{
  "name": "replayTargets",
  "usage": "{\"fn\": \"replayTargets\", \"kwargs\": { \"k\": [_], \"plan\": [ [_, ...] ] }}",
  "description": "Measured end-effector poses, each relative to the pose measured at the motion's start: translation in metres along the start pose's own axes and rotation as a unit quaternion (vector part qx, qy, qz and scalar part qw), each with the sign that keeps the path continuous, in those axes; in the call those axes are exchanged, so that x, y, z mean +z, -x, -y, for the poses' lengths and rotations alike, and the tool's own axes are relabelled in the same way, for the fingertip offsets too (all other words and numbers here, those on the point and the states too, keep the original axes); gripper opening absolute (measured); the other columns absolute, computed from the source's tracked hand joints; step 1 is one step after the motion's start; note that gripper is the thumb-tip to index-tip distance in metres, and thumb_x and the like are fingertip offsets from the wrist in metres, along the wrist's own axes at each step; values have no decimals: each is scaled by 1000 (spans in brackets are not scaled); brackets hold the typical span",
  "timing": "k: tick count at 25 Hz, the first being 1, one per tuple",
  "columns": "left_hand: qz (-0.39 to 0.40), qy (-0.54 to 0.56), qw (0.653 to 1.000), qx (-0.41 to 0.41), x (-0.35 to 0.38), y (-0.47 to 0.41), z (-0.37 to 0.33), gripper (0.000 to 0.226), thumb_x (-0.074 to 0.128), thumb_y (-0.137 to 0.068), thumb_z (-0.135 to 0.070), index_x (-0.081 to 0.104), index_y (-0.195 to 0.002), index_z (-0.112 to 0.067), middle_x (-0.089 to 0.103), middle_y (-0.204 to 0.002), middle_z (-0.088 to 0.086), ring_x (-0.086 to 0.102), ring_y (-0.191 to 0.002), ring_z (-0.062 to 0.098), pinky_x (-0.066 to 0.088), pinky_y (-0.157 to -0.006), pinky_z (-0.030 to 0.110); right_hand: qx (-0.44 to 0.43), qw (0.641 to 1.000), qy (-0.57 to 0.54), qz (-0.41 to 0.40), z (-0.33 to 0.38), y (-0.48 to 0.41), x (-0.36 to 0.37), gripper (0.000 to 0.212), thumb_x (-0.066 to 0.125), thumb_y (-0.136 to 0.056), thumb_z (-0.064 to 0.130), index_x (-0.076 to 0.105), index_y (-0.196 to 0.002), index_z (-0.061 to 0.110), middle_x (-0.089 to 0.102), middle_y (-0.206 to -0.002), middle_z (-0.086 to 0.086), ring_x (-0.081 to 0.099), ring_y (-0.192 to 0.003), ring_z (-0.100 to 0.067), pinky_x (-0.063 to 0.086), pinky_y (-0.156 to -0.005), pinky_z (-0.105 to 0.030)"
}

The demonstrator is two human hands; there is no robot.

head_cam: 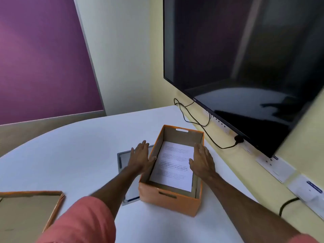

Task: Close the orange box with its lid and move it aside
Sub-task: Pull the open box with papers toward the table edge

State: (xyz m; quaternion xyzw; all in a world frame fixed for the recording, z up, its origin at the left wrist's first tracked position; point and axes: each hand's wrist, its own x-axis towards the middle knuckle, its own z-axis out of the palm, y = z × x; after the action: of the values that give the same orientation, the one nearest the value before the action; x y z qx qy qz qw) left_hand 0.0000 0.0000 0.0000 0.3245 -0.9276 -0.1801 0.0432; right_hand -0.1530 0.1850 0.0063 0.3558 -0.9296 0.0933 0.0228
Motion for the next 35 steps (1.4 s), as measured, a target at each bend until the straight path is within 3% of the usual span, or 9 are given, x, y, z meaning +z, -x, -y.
{"fn": "replayTargets", "kwargs": {
  "k": [5,9,12,17,23,26,28,30,35],
  "plan": [
    [25,12,999,-20,29,-58,-7,69,51,-94,-37,24,-149,-6,20,-160,13,20,-148,29,20,-119,47,97,989,-107,39,-29,-44,32,75,59,-87,16,17,-147,1,36,-147,-18,35,-136,-32,40,-106,-39],
    [44,33,993,-103,52,-90,-6,61,53,-94,-31,31,-142,-2,31,-151,17,30,-140,34,31,-113,51,214,947,-217,104,-36,-62,49,81,53,-90,0,-3,-148,-6,20,-156,-23,25,-144,-34,30,-114,-38],
    [75,106,975,-181,61,-104,-6,50,51,-95,-22,35,-135,2,45,-140,22,45,-129,38,41,-105,47,269,921,-247,135,-44,-70,62,64,46,-93,-1,12,-146,-6,32,-148,-26,37,-136,-38,37,-108,-40],
    [111,162,963,-183,66,-103,-8,37,40,-95,-7,39,-130,4,50,-132,26,51,-120,40,46,-94,42,297,903,-271,150,-44,-67,67,49,48,-93,0,30,-139,-2,49,-135,-24,53,-120,-36,47,-84,-35],
    [78,198,957,-195,49,-70,3,33,36,-91,-1,46,-122,6,52,-126,26,53,-112,39,43,-78,35,263,898,-322,144,-31,-55,51,61,54,-91,5,27,-146,3,45,-144,-20,46,-130,-36,44,-101,-38],
    [51,221,950,-215,31,-41,12,32,37,-90,1,48,-120,5,54,-124,24,55,-105,36,44,-75,36,231,895,-352,146,-18,-45,43,60,46,-92,-2,28,-148,10,45,-145,-17,49,-127,-34,46,-89,-32],
    [28,243,943,-224,17,-16,24,30,38,-89,-1,50,-117,3,56,-121,23,54,-96,32,44,-72,34,205,896,-364,153,-4,-33,35,62,41,-92,-4,25,-150,13,42,-148,-16,47,-129,-33,46,-93,-33],
    [10,266,935,-235,4,15,37,28,40,-91,-5,50,-116,0,58,-119,21,57,-101,34,47,-73,35,180,898,-369,157,14,-17,26,63,40,-92,-6,27,-149,14,43,-147,-16,45,-131,-35,45,-96,-34],
    [-13,274,920,-281,-16,101,68,27,44,-91,-6,49,-117,1,57,-120,19,58,-100,31,47,-70,31,128,903,-367,182,60,38,16,59,39,-90,-9,33,-146,11,49,-140,-10,51,-118,-29,43,-84,-30]
  ]
}}
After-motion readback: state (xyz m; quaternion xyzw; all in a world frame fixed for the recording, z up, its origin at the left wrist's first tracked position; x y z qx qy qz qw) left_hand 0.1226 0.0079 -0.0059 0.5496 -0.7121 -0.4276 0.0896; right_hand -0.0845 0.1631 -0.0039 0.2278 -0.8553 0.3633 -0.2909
